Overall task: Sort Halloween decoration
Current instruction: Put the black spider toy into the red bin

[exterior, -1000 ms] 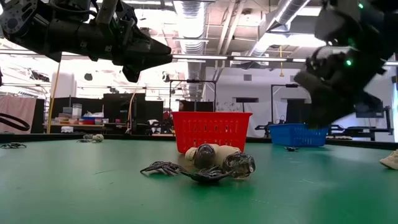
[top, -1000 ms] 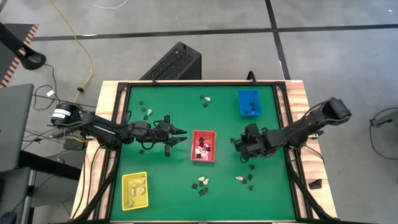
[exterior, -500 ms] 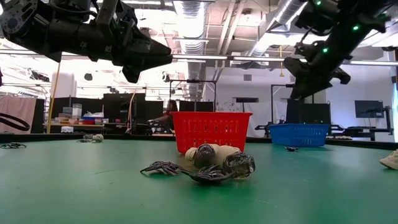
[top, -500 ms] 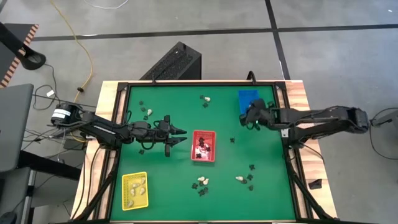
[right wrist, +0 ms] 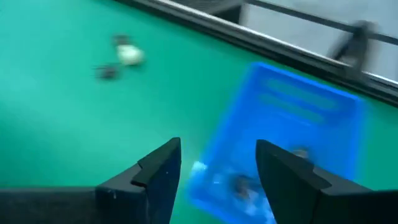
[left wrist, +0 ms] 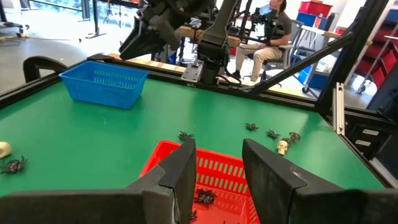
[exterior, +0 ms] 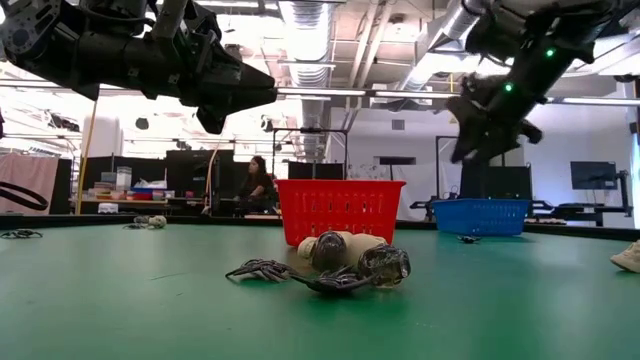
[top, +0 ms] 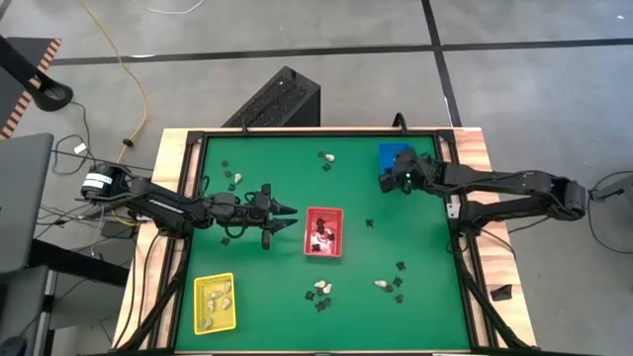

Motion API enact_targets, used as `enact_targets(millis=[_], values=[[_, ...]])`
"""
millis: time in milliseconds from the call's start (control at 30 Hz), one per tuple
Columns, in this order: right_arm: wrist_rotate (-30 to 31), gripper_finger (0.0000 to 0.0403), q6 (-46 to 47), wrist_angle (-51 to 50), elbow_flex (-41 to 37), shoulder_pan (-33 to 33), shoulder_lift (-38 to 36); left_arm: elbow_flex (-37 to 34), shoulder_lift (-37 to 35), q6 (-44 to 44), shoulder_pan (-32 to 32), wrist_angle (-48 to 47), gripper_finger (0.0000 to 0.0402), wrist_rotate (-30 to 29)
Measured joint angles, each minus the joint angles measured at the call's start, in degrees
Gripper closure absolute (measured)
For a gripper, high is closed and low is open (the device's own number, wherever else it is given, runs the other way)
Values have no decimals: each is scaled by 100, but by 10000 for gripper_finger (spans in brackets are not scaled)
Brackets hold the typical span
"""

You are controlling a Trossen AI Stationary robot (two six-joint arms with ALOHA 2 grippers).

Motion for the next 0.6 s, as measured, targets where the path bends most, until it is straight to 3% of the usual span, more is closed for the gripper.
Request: enact_targets(millis=[133, 267, 467, 600], values=[[-760, 164, -64, 322, 0, 600, -23, 2, 0, 21, 0, -10, 283, 5], [-1290, 164, -60, 320, 0, 1666, 44, 2, 0, 39, 0, -66, 283, 32], [-1017, 164, 351, 324, 0, 3399, 444, 2, 0, 103, 0, -202, 283, 32], [-1179, 164, 1071, 345, 1, 4416, 762, 2, 0, 103, 0, -202, 283, 35]])
